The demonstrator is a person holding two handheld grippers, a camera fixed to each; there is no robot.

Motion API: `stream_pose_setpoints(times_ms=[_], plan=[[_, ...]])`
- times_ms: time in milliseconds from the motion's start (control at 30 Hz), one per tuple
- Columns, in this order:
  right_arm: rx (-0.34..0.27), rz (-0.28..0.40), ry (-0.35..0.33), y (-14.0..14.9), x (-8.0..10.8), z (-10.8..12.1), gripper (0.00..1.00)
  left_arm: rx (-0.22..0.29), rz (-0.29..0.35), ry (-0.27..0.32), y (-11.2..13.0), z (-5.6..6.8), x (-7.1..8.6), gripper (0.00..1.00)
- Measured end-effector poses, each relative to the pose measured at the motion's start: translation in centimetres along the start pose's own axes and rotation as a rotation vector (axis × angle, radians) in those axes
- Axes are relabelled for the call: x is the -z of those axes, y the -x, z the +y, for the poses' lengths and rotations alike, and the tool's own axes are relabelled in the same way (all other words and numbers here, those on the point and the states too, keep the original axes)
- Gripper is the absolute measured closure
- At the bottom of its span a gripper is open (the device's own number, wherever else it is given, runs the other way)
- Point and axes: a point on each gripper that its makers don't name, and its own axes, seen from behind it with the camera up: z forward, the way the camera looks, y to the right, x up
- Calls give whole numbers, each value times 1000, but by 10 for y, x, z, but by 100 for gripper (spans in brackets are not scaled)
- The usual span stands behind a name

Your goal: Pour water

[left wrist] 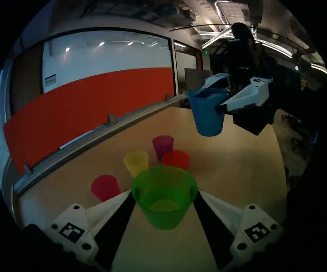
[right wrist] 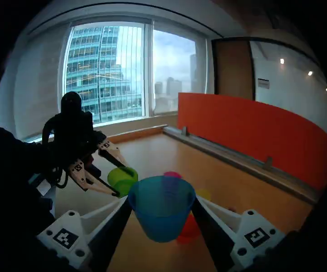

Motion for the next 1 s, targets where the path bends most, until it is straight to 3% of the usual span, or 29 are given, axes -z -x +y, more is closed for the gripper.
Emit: stream_pose_setpoints(times_ms=[467, 1000], plan=[[-3, -138, -39, 69, -13, -9, 8, 4, -87, 33, 28, 6, -9, 14], [-3, -275, -69, 129, -27, -17, 8, 16, -195, 63, 62, 8, -20, 13]])
